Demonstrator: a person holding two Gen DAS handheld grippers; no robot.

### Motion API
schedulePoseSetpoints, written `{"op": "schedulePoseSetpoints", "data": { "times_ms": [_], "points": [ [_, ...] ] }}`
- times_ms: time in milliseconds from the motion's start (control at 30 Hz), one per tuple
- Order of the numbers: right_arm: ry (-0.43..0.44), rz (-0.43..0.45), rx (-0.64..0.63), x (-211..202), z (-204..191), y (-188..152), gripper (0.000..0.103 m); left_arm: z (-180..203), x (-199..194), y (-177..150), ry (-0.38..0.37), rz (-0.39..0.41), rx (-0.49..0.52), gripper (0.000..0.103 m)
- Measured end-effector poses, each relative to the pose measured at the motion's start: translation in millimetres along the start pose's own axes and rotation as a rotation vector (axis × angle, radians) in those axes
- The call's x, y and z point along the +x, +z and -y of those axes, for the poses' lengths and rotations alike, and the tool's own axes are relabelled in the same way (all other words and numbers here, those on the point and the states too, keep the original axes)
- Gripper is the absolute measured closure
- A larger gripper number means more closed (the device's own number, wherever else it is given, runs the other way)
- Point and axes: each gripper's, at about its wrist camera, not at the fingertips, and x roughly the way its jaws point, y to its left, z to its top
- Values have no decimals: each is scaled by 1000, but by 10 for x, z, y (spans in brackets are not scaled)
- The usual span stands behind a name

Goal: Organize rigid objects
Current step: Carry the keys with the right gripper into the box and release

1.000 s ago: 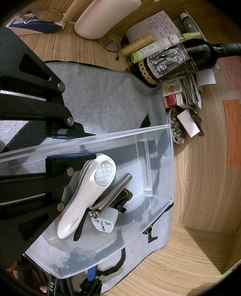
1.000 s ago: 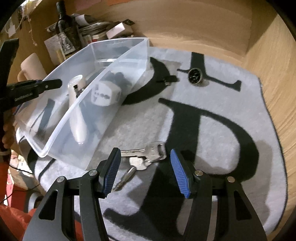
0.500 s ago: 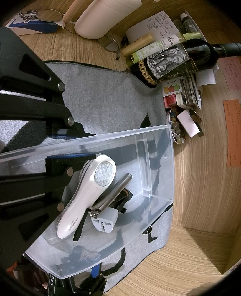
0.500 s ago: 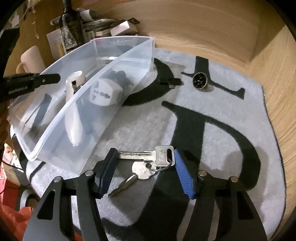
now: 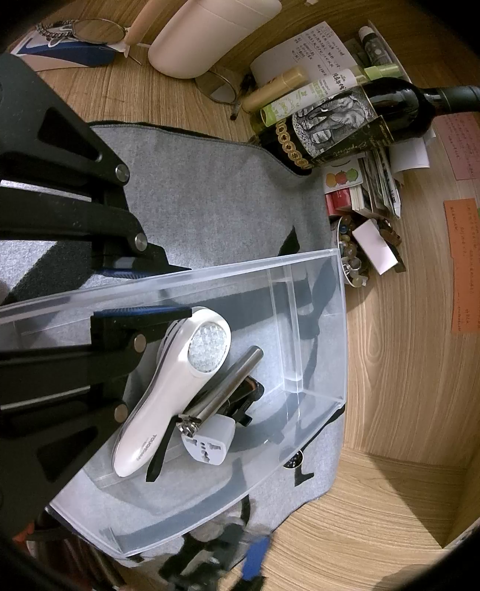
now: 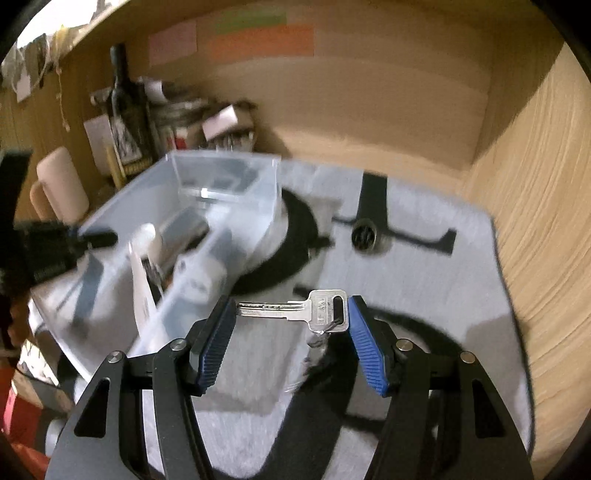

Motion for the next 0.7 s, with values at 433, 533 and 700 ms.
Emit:
{"op": "schedulePoseSetpoints", "data": {
  "times_ms": [433, 533, 700],
  "points": [
    [58, 175, -60, -271, -280, 513, 44, 2, -1, -2, 0, 1, -1, 93],
    [89, 194, -95, -276, -430, 607, 44, 0, -1, -2, -1, 1, 0, 93],
    [122, 180, -153, -175, -653, 673, 44, -25, 5, 4, -5, 2, -1, 93]
  ]
}}
